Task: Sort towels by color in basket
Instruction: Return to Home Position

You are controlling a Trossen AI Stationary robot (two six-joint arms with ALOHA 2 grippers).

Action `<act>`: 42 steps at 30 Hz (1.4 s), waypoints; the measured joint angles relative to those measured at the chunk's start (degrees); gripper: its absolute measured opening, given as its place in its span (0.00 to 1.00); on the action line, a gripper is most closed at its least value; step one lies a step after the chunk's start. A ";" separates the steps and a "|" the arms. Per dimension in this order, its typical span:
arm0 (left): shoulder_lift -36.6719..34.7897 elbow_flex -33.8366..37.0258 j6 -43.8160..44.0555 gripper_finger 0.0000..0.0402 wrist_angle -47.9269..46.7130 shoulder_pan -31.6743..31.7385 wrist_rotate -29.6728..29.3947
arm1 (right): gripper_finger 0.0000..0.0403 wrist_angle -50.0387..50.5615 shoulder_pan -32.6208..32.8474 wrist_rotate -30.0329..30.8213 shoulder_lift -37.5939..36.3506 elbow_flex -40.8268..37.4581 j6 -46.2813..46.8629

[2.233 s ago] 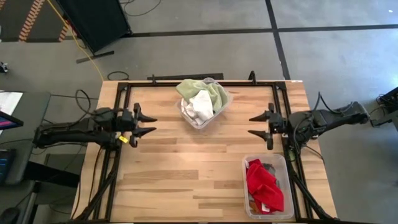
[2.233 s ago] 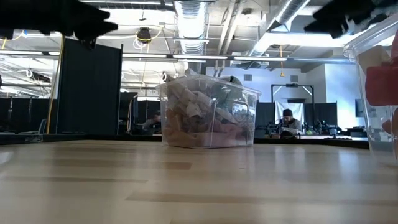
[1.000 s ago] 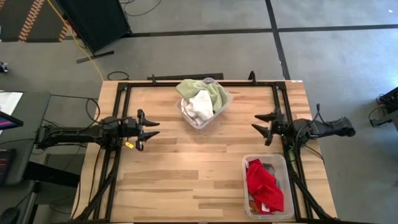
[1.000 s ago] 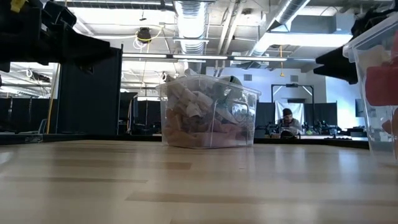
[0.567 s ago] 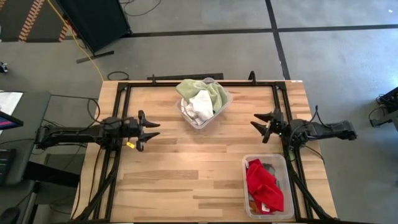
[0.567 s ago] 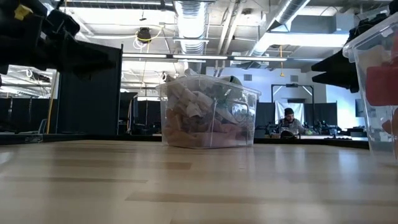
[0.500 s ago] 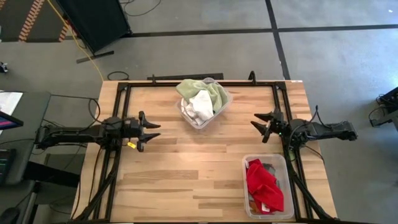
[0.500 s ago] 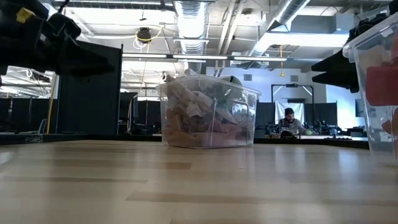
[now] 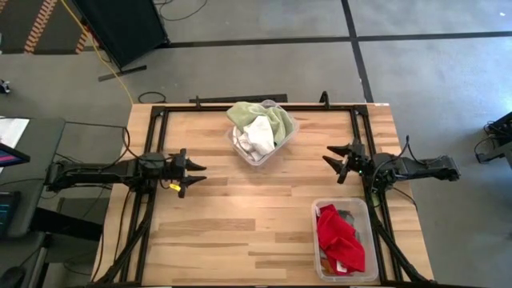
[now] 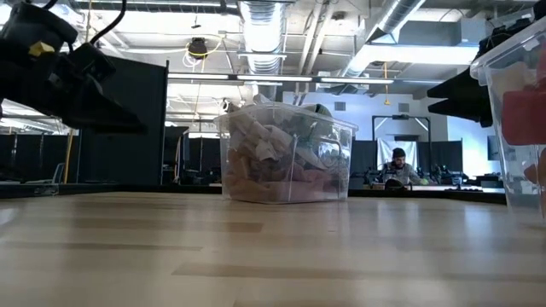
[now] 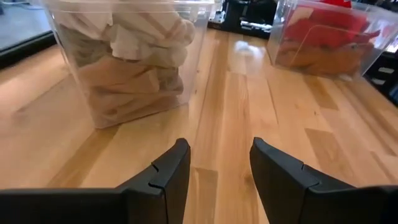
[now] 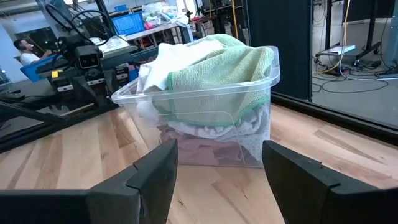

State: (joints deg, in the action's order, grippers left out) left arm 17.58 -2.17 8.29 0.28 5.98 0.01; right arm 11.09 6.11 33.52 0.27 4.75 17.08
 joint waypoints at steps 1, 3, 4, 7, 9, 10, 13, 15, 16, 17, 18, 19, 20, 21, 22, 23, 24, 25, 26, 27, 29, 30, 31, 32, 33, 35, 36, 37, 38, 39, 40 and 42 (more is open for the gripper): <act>0.00 -0.03 -0.41 0.40 -0.81 -0.01 0.01 | 0.64 0.01 0.00 0.02 0.00 0.00 0.00; 0.02 -0.07 -1.21 0.40 -1.68 0.00 0.02 | 0.64 0.04 0.00 0.00 0.00 0.00 -0.01; 0.02 -0.09 -1.43 0.40 -1.82 0.00 0.02 | 0.64 0.02 0.00 0.00 0.00 0.00 0.00; 0.02 -0.09 -1.53 0.40 -1.82 0.00 0.02 | 0.64 0.04 0.00 0.00 0.00 0.00 -0.02; 0.02 -0.09 -1.54 0.40 -1.83 0.00 0.02 | 0.64 0.07 0.00 0.00 0.00 0.00 -0.02; 0.02 -0.09 -1.55 0.40 -1.87 0.00 0.02 | 0.64 0.07 0.00 0.00 0.00 0.00 -0.04; 0.02 -0.09 -1.55 0.40 -1.99 0.00 0.02 | 0.64 0.09 0.00 0.00 0.00 0.00 -0.14; 0.02 -0.09 -1.57 0.40 -2.01 0.00 0.04 | 0.64 0.11 0.00 0.00 0.00 -0.01 -0.15; 0.02 -0.09 -1.57 0.40 -2.03 0.00 0.04 | 0.64 0.11 0.00 0.00 0.00 -0.02 -0.15; 0.02 -0.09 -1.57 0.40 -2.06 0.00 0.04 | 0.64 0.11 0.00 -0.02 0.00 -0.02 -0.15; 0.02 -0.09 -1.57 0.40 -2.07 0.00 0.04 | 0.64 0.11 0.00 -0.01 0.00 -0.02 -0.15; 0.02 -0.09 -1.57 0.40 -2.09 0.00 0.04 | 0.64 0.11 0.00 -0.02 0.00 -0.02 -0.15; 0.02 -0.09 -1.57 0.40 -2.10 0.00 0.04 | 0.64 0.11 0.00 -0.02 0.00 -0.02 -0.14; 0.02 -0.09 -1.57 0.40 -2.12 -0.01 0.04 | 0.64 0.11 0.00 -0.02 0.00 -0.02 -0.14; 0.02 -0.09 -1.57 0.40 -2.14 0.00 0.04 | 0.64 0.13 0.00 -0.02 0.00 -0.02 -0.13; 0.02 -0.08 -1.57 0.40 -2.15 0.00 0.04 | 0.64 0.13 0.00 -0.02 0.00 -0.02 -0.13; 0.02 -0.08 -1.57 0.40 -2.17 0.00 0.04 | 0.64 0.13 0.00 -0.02 0.00 -0.02 -0.13; 0.02 -0.07 -1.57 0.40 -2.19 0.00 0.04 | 0.64 0.13 0.00 -0.02 0.00 -0.02 -0.13; 0.02 -0.07 -1.59 0.40 -2.21 0.00 0.04 | 0.64 0.13 0.00 -0.02 0.00 -0.04 -0.13; 0.02 -0.07 -1.57 0.40 -2.21 0.00 0.04 | 0.64 0.13 0.00 -0.02 0.00 -0.04 -0.13; 0.02 -0.07 -1.58 0.40 -2.23 0.00 0.04 | 0.64 0.13 0.00 -0.02 0.00 -0.04 -0.11; 0.02 -0.07 -1.58 0.40 -2.23 0.00 0.04 | 0.64 0.13 0.00 -0.02 0.00 -0.04 -0.11; 0.02 -0.07 -1.57 0.40 -2.25 0.00 0.05 | 0.64 0.13 0.00 -0.04 0.00 -0.04 -0.11; 0.02 -0.07 -1.59 0.40 -2.24 0.00 0.04 | 0.64 0.13 0.00 -0.04 0.00 -0.04 -0.11; 0.02 -0.07 -1.59 0.40 -2.25 0.00 0.04 | 0.64 0.13 0.00 -0.04 0.00 -0.04 -0.11; 0.02 -0.07 -1.57 0.40 -2.27 0.00 0.04 | 0.64 0.13 0.00 -0.04 0.00 -0.04 -0.11; 0.02 -0.07 -1.59 0.40 -2.27 0.00 0.04 | 0.64 0.13 0.00 -0.04 0.00 -0.04 -0.09; 0.02 -0.07 -1.58 0.40 -2.28 0.00 0.04 | 0.64 0.13 0.00 -0.04 0.00 -0.04 -0.09; 0.02 -0.07 -1.59 0.40 -2.28 0.00 0.04 | 0.64 0.13 0.00 -0.04 0.00 -0.04 -0.09; 0.02 -0.07 -1.57 0.40 -2.28 0.00 0.04 | 0.64 0.15 0.00 -0.04 0.00 -0.04 -0.07; 0.02 -0.07 -1.58 0.40 -2.28 0.00 0.04 | 0.64 0.15 0.00 -0.04 0.00 -0.04 -0.04; 0.02 -0.07 -1.59 0.40 -2.28 0.00 0.04 | 0.64 0.15 0.00 -0.04 0.00 -0.04 -0.02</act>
State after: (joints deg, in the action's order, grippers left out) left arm 17.61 -2.24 6.70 -2.01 5.98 0.05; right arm 11.25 6.11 33.47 0.27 4.71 17.06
